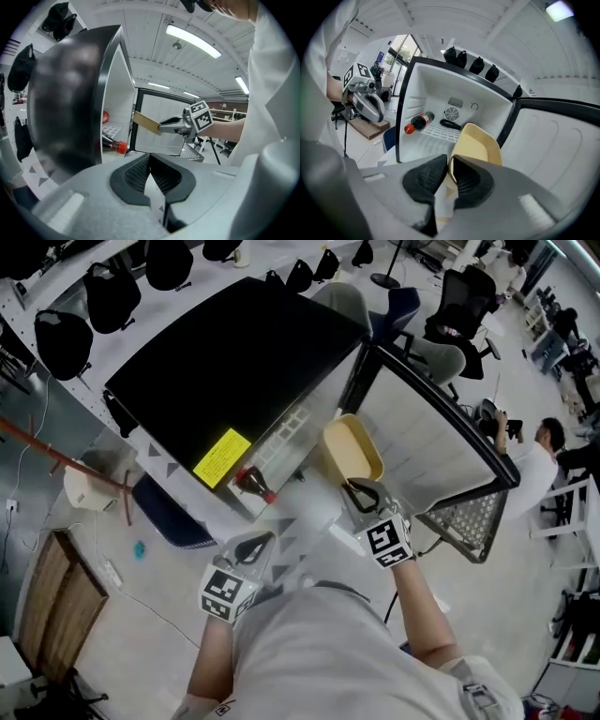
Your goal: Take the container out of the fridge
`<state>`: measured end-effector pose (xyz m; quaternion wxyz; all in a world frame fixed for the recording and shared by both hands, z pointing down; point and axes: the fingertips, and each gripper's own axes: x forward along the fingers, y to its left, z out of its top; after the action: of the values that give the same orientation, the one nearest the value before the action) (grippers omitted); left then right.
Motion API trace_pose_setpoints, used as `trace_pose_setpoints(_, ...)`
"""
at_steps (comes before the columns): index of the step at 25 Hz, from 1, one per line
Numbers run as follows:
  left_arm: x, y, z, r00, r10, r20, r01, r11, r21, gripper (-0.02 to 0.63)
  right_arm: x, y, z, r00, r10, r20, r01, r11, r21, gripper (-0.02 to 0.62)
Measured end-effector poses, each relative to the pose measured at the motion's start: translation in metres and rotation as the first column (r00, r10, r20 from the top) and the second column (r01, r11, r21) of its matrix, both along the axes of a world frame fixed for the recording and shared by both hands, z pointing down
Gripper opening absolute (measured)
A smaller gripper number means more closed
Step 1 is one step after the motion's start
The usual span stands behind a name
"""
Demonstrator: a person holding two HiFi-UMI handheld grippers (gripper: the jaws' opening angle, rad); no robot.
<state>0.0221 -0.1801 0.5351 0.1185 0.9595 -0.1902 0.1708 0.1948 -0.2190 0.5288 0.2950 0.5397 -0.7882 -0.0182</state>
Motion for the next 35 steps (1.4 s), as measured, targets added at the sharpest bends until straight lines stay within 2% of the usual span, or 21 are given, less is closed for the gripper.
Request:
trace_pose_setpoints(10, 0.048, 0.005, -0.004, 0.984, 0.176, -0.018, -0.176, 0.984, -0.001, 0.009, 0.012, 0.060, -0.009, 0.988, 0.131, 0.082, -0.132, 0.991, -0.002, 0.043)
trace_pose_setpoints(15, 0.072, 0.012, -0.002, 0.965, 0.263, -0.021, -0.263, 0.965, -0.009, 0.009, 0.016, 0.087, -0.006, 0.972, 0.205, 0.115, -0.205, 0.979, -0.010, 0.041)
trace_pose_setpoints(24, 0.103, 0.013, 0.000, 0.937, 0.347, -0.044, -0.348, 0.937, -0.012, 0.009, 0.029, 0.122, 0.001, 0.932, 0.325, 0.163, -0.327, 0.945, -0.011, 0.041)
trace_pose_setpoints(35, 0.120, 0.014, 0.004, 0.907, 0.419, -0.044, -0.420, 0.907, -0.012, 0.009, 0.029, 0.141, 0.005, 0.892, 0.409, 0.195, -0.414, 0.910, -0.013, 0.040)
